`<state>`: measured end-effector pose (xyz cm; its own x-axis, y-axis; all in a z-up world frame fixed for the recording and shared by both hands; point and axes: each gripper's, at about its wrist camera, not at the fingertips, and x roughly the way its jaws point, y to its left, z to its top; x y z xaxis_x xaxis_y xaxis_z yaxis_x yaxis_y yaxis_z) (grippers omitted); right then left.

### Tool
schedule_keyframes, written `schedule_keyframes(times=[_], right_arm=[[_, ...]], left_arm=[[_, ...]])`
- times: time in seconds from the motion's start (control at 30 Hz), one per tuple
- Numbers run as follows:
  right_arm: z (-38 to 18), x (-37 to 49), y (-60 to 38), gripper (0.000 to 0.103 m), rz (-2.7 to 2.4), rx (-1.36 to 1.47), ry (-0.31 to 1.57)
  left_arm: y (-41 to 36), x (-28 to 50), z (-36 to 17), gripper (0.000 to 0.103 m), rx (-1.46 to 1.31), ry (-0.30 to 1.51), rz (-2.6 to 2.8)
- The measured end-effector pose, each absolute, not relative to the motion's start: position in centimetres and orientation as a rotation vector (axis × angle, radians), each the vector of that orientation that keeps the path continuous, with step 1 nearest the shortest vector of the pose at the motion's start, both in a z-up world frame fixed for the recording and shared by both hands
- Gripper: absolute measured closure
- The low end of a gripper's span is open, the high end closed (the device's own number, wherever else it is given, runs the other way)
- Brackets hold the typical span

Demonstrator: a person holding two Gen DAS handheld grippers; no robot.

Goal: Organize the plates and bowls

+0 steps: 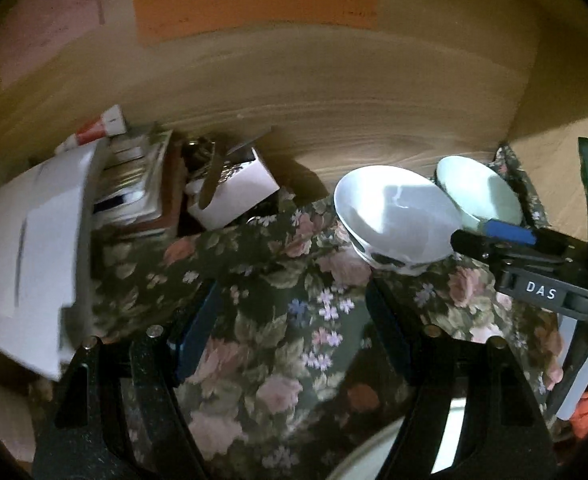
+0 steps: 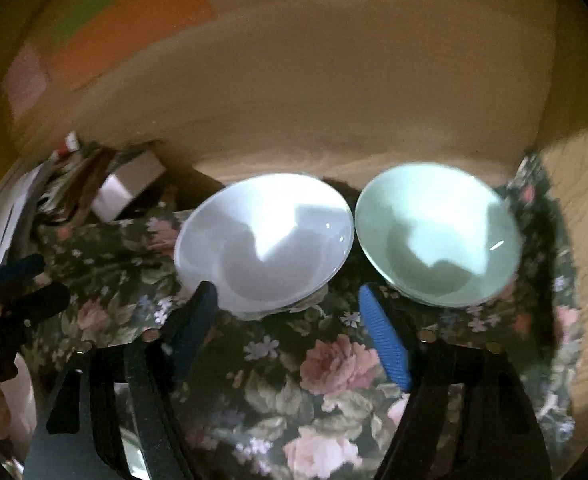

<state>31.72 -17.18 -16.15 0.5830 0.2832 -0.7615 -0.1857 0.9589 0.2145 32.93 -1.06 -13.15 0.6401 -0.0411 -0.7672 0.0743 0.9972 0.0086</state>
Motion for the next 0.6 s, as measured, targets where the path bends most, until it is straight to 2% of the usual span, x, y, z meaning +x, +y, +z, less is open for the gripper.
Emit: schedule_keyframes(times=[0.13, 0.6], right_arm=[[-17.7, 33.1, -17.7, 0.047, 0.28, 0.168, 0.957], [-20.5, 35.4, -17.9, 0.056, 0.318, 0.266, 1.054]], left_arm=[[-1.2, 34.6, -14.2, 0.029, 0.023, 0.893, -0.091], [-1.1, 35.3, -15.1, 0.029, 0.013, 0.892, -0.131]])
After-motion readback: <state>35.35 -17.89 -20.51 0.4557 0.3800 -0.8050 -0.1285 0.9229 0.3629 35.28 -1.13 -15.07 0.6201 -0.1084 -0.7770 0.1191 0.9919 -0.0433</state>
